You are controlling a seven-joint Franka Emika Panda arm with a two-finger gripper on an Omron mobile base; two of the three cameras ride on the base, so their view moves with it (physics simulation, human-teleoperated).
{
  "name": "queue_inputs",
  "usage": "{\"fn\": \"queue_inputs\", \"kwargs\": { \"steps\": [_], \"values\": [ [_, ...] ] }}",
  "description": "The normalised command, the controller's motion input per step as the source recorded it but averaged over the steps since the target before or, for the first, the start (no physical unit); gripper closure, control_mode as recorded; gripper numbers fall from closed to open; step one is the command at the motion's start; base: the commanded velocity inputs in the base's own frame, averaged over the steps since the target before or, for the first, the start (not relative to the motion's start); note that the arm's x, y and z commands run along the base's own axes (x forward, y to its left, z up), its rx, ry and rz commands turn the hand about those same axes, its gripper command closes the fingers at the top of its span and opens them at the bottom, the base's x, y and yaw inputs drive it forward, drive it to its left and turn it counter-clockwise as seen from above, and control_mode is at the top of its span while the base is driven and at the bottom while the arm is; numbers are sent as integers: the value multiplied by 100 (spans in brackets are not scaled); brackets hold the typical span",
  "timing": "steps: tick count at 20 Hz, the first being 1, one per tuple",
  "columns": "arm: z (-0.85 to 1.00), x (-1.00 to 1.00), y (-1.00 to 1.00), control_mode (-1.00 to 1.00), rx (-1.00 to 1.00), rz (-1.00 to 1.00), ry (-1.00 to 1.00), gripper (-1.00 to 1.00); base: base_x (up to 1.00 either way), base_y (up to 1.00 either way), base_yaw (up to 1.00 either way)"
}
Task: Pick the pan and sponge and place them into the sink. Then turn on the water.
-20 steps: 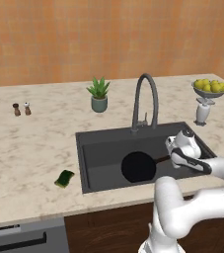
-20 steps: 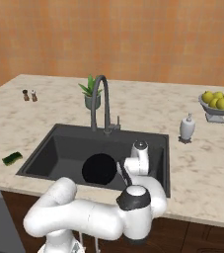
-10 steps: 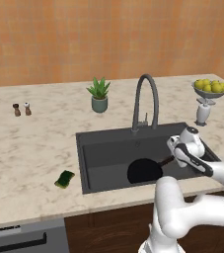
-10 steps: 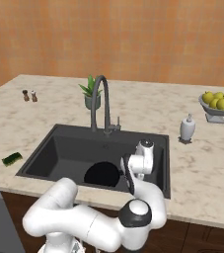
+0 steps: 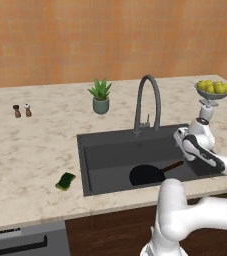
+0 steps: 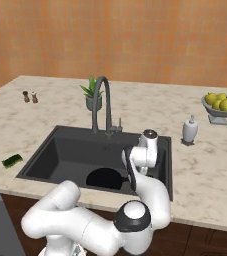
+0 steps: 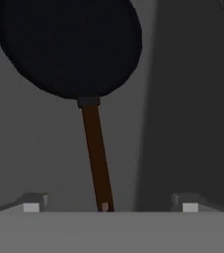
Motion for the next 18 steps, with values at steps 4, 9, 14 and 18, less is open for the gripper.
{"fn": "queue_inputs", "kwargs": {
  "steps": [4,9,14,18],
  "values": [
    [100,-71,0,-100,-7,0,-6,-100,0,0,0],
    [100,-78,1,-100,-11,4,-13,-100,0,0,0],
    [100,-66,9,-100,-6,12,-19,-100,0,0,0],
    [98,-53,33,-100,-9,5,-16,-100,0,0,0]
  ]
}}
